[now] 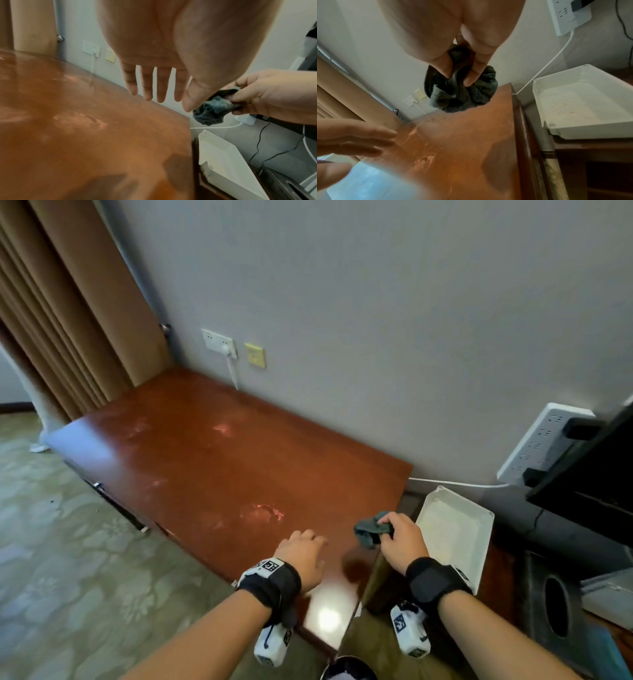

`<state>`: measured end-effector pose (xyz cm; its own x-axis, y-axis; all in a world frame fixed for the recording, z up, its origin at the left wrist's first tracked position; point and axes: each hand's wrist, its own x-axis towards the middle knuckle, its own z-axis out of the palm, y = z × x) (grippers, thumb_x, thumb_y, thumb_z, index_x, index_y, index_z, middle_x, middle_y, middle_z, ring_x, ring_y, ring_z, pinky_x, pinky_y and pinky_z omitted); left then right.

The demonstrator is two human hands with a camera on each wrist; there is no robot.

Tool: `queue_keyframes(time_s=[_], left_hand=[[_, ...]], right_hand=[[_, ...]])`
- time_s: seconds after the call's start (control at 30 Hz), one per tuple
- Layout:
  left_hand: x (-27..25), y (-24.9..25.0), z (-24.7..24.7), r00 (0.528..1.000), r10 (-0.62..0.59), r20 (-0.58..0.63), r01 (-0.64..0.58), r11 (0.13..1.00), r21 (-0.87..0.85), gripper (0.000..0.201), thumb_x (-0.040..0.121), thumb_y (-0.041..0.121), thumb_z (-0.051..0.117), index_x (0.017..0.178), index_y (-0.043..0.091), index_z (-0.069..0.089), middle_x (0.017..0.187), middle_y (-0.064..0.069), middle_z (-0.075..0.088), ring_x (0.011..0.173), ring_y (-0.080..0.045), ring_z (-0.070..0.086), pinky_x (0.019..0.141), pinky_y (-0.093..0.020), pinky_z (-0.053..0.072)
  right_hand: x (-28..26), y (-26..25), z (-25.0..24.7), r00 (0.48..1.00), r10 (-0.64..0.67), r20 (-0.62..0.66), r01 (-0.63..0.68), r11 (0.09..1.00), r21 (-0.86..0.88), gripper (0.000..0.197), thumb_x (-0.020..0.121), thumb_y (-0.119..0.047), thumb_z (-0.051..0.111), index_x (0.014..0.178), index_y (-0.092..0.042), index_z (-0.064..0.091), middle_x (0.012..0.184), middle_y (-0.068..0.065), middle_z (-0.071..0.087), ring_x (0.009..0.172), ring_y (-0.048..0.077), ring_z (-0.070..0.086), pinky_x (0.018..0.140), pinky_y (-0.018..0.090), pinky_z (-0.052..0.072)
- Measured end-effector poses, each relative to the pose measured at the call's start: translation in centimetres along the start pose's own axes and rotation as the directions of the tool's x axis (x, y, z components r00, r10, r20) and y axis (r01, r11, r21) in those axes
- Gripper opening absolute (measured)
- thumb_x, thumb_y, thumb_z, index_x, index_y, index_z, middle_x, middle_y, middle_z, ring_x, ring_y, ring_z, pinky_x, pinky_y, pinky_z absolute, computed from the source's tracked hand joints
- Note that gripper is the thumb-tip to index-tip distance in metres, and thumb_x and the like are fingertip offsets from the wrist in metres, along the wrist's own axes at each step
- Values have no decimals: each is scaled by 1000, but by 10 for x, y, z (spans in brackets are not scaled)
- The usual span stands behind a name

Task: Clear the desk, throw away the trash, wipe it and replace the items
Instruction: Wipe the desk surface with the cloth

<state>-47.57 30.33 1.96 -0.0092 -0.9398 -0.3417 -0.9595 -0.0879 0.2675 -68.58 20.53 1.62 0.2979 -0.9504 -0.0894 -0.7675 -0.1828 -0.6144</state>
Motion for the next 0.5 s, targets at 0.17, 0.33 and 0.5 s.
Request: queue_keyframes(time_s=[0.17, 0.33, 0.5], left_hand=[[-37, -63, -23, 1000, -19, 18, 19, 1000, 15, 54, 93, 32, 49, 145, 29, 37, 146, -2, 39, 132, -26, 37, 107, -45, 36], [-32, -108, -35, 996, -44, 74, 42, 999, 32, 56, 94, 31, 49, 148, 28, 34, 150, -2, 36, 137, -25, 35, 110, -45, 34], [5, -134, -36, 987, -33, 155, 22, 997, 73, 56, 95, 33, 49, 149, 28, 33, 151, -1, 36, 138, -25, 35, 109, -44, 33]], right_hand=[[-12, -56, 41, 998, 41, 37, -40, 999, -17, 18, 86, -2, 55, 95, -18, 58, 103, 1, 51, 99, 25, 54, 83, 26, 39], [-1, -82, 69, 994, 74, 81, -73, 997, -11, 18, 86, -2, 54, 92, -19, 55, 102, 1, 50, 96, 25, 52, 78, 27, 36], [28, -82, 95, 984, 151, 94, -155, 987, 37, 17, 88, -2, 52, 94, -18, 56, 105, 0, 49, 92, 22, 48, 79, 28, 37]])
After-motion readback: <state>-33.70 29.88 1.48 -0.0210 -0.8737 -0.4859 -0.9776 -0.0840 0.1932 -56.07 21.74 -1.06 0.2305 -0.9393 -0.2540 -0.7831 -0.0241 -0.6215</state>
